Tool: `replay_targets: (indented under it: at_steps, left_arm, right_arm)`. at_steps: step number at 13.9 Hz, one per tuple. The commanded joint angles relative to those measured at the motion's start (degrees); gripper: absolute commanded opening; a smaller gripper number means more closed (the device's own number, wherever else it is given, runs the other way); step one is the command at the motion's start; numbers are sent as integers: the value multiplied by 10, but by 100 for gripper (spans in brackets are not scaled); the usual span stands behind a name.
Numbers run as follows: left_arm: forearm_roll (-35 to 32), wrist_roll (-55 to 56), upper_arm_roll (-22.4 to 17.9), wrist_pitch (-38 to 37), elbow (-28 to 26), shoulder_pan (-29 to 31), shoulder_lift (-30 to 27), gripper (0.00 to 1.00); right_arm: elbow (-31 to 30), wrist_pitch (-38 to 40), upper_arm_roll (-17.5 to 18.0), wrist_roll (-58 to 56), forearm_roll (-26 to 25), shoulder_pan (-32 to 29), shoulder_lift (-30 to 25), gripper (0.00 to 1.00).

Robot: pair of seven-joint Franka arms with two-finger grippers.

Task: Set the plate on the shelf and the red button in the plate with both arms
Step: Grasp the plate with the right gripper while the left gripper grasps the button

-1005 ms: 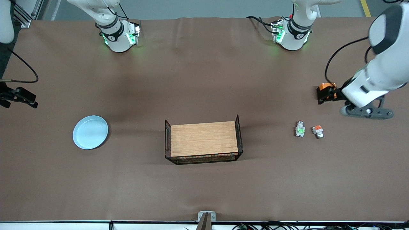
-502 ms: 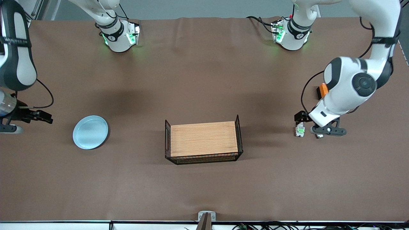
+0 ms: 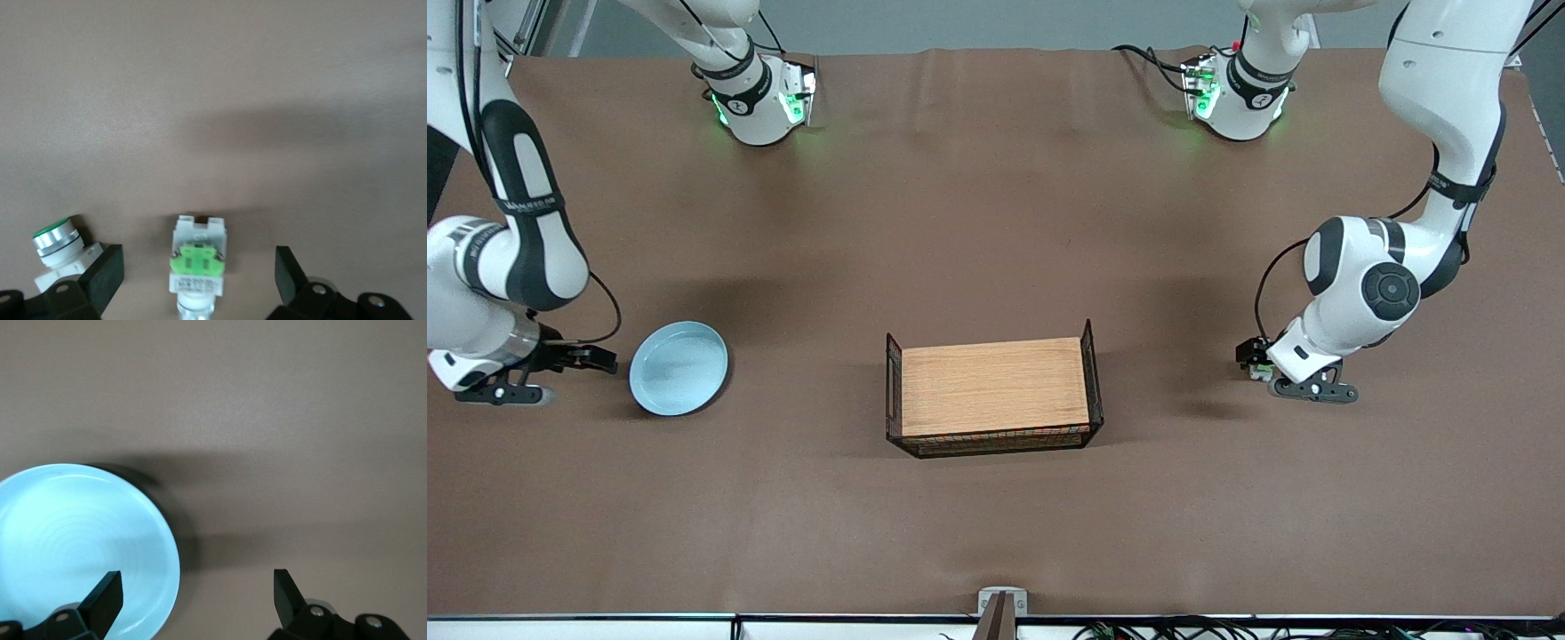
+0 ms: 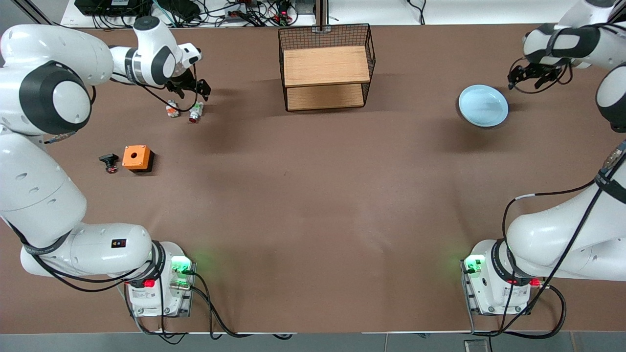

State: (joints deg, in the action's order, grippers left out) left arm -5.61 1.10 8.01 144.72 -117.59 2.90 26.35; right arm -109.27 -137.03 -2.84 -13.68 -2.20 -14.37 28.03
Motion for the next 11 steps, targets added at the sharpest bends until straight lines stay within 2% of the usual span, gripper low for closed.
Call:
replay_targets:
  at_steps: [1,11]
  left_arm:
    - [-13,0,4,15,6,8,16,100]
    - [-14,-7,5,15,6,8,39,98]
  right_arm:
    - [9,-19,7,-4,12,-7,33,94]
    - [0,-14,14,5,13,1,52,24]
